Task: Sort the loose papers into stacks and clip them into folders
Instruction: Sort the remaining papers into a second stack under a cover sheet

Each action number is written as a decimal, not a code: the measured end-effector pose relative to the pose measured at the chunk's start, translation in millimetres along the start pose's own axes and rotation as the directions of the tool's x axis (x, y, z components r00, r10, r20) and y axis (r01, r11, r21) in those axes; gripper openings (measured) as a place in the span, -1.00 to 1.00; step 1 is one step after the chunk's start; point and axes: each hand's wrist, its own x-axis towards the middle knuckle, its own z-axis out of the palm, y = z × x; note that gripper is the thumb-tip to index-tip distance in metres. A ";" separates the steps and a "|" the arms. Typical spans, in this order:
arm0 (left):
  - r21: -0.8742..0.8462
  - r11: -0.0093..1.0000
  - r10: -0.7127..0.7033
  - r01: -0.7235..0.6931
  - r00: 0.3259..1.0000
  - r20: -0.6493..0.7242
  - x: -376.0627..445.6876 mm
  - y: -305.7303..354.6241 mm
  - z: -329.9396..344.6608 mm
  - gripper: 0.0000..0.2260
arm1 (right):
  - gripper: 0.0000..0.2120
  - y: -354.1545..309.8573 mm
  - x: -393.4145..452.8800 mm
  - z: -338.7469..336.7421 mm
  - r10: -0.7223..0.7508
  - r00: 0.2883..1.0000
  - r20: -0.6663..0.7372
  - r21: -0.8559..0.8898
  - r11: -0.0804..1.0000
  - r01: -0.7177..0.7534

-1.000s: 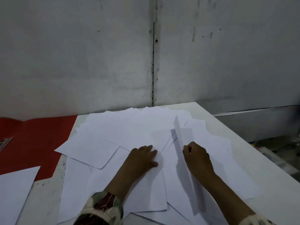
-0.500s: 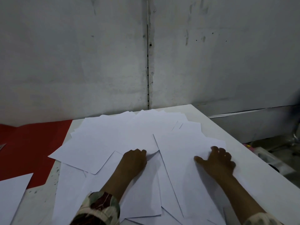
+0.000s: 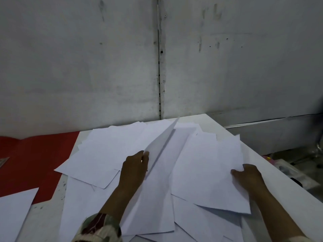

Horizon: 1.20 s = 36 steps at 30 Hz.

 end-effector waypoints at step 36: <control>0.170 0.920 0.225 -0.354 0.829 0.512 -65.2 7.8 -4.7 -0.02 | -0.73 1.1 12.6 11.7 -0.086 0.996 0.001 0.213 0.974 0.084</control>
